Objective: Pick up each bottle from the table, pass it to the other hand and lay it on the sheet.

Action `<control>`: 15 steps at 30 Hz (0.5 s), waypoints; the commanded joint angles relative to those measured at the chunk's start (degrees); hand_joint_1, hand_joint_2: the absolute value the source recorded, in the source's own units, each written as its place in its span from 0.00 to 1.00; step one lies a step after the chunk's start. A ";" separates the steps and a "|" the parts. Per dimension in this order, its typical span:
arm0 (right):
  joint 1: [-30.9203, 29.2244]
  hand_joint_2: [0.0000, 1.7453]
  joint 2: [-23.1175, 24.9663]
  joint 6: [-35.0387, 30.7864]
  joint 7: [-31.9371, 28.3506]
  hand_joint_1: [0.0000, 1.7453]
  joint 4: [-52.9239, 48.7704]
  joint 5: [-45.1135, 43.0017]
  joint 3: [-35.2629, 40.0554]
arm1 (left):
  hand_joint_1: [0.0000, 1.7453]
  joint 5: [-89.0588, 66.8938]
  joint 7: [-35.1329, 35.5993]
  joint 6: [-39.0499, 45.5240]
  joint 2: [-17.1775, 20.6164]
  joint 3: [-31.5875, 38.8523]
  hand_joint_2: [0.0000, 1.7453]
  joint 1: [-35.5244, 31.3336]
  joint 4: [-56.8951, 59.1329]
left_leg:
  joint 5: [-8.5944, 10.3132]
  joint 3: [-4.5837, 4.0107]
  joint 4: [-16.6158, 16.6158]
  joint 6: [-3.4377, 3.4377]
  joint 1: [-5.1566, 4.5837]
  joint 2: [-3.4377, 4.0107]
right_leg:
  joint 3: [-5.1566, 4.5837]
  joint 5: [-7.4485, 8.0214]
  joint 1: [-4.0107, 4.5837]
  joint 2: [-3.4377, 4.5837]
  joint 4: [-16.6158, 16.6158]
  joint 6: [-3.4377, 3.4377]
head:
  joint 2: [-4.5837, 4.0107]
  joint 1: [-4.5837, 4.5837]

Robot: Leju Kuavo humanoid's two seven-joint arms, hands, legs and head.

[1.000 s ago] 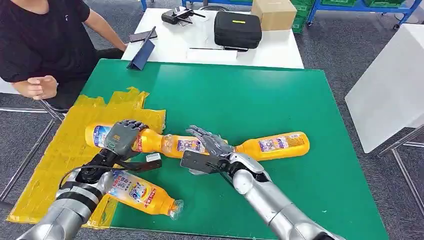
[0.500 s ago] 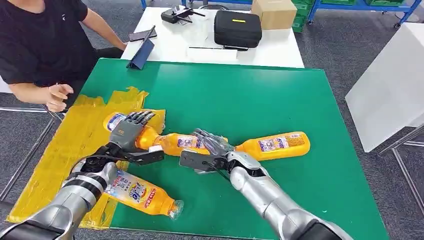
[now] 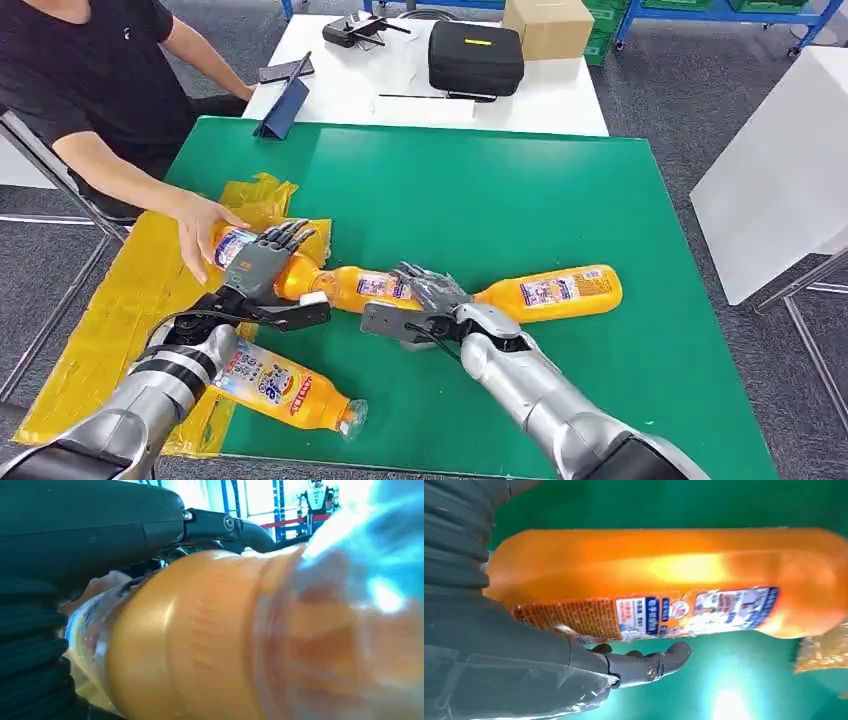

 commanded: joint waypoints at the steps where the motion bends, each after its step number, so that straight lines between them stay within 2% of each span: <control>1: -5.08 1.00 0.84 -1.29 5.08 0.00 12.70 4.51 -0.08 | 0.00 14.48 -11.14 -8.80 -3.98 4.62 1.00 -2.77 0.28 | 0.03 -0.07 0.05 -0.03 0.06 -0.19 | 0.02 -0.02 0.06 -0.21 0.00 -0.06 | 0.00 0.00; 2: -5.27 1.00 1.02 -1.31 6.07 0.00 13.38 5.25 0.01 | 0.00 18.85 -13.71 -12.35 -4.02 6.19 1.00 -1.67 -2.39 | 0.03 -0.08 0.07 -0.04 0.08 -0.20 | 0.03 -0.01 0.09 -0.22 0.00 -0.08 | 0.00 0.00; 4: -5.48 1.00 1.56 -0.23 7.78 0.00 14.94 7.23 0.35 | 0.00 32.35 -18.96 -24.84 -4.35 10.13 1.00 2.19 -11.70 | 0.00 -0.10 0.09 -0.03 0.07 -0.10 | -0.01 -0.01 0.08 -0.13 0.03 -0.06 | 0.00 0.02; 5: -5.33 1.00 1.71 0.66 8.43 0.00 15.47 7.67 0.07 | 0.00 37.47 -18.31 -30.47 -4.53 11.46 0.00 2.95 -14.38 | 0.00 -0.07 0.04 -0.01 0.02 -0.02 | -0.01 0.00 0.03 -0.04 0.01 -0.02 | 0.00 -0.02; 6: -5.07 1.00 1.77 1.56 9.60 0.00 15.94 8.81 0.27 | 0.00 42.52 -18.08 -34.36 -4.90 12.85 0.00 3.98 -18.28 | -0.04 -0.06 0.07 -0.03 0.07 0.04 | 0.01 -0.01 0.08 0.00 0.01 -0.07 | 0.00 0.02; 8: -4.89 1.00 1.81 1.40 9.66 0.00 15.95 8.91 0.28 | 0.00 42.66 -17.57 -34.63 -4.90 12.81 0.00 3.96 -18.82 | -0.01 -0.06 0.06 -0.04 0.05 -0.09 | 0.05 -0.01 0.07 -0.12 0.01 -0.06 | 0.00 -0.02; 11: -3.87 1.00 2.10 5.16 11.42 0.00 17.17 10.74 0.21 | 0.00 56.22 -16.82 -44.58 -6.95 16.10 0.00 4.65 -24.62 | 0.00 -0.01 0.04 -0.05 0.09 -0.06 | 0.08 0.02 0.11 -0.09 -0.03 -0.07 | 0.00 0.00; 12: -3.35 1.00 2.18 5.90 11.59 0.76 17.44 10.93 0.04 | 0.00 58.23 -16.31 -45.53 -7.23 16.41 0.00 5.04 -26.74 | 0.02 -0.02 0.03 -0.03 0.06 -0.07 | 0.05 0.02 0.07 -0.11 -0.02 -0.03 | 0.00 0.02; 13: -2.60 1.00 2.22 6.77 11.96 1.00 17.68 11.57 0.15 | 0.00 61.32 -14.91 -47.24 -7.53 16.71 0.00 5.49 -29.12 | 0.02 -0.05 0.06 -0.05 0.12 -0.11 | 0.05 0.02 0.13 -0.15 -0.03 -0.08 | 0.00 0.00; 15: -1.61 1.00 2.33 7.15 12.29 1.00 17.89 12.00 0.09 | 0.00 63.07 -13.84 -47.61 -7.74 16.62 0.00 6.00 -31.91 | 0.03 0.07 0.01 -0.06 0.13 -0.10 | 0.14 0.03 0.14 -0.15 -0.07 -0.08 | 0.00 -0.02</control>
